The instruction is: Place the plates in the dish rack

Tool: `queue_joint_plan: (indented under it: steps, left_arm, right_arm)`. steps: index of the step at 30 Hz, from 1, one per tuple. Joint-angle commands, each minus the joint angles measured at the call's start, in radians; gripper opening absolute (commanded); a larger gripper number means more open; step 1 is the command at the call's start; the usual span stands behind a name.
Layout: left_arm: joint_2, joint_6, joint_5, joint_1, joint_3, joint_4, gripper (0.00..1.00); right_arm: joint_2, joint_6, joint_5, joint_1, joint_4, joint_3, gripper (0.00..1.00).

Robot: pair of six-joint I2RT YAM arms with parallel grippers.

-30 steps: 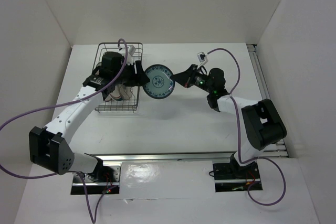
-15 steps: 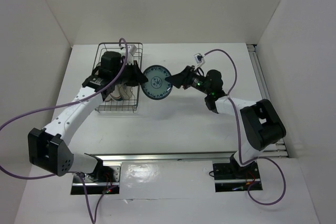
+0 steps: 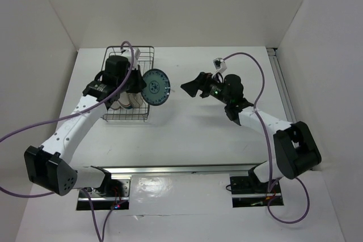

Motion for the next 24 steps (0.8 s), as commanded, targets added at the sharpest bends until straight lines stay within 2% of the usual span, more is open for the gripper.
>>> queue_joint_plan:
  steps: [1, 7, 13, 18, 24]
  left_arm:
    - [-0.051, 0.035, -0.221, 0.0, 0.112, -0.086, 0.0]
    - [-0.1, 0.046, -0.404, 0.0, 0.138, -0.152, 0.0]
    - [-0.142, 0.126, -0.578, 0.018, 0.092, -0.106, 0.0]
    - [-0.107, 0.186, -0.602, 0.018, 0.106, -0.065, 0.0]
    - [-0.053, 0.186, -0.575, 0.028, 0.116, -0.043, 0.0]
  right_arm:
    - [-0.084, -0.114, 0.125, 0.007, -0.217, 0.034, 1.0]
    - [-0.158, -0.183, 0.169, 0.007, -0.366, 0.053, 1.0]
    - [-0.189, -0.204, 0.169, 0.007, -0.399, 0.053, 1.0]
    - [-0.219, -0.223, 0.159, 0.007, -0.419, 0.042, 1.0]
    - [-0.24, -0.223, 0.159, 0.007, -0.419, 0.02, 1.0]
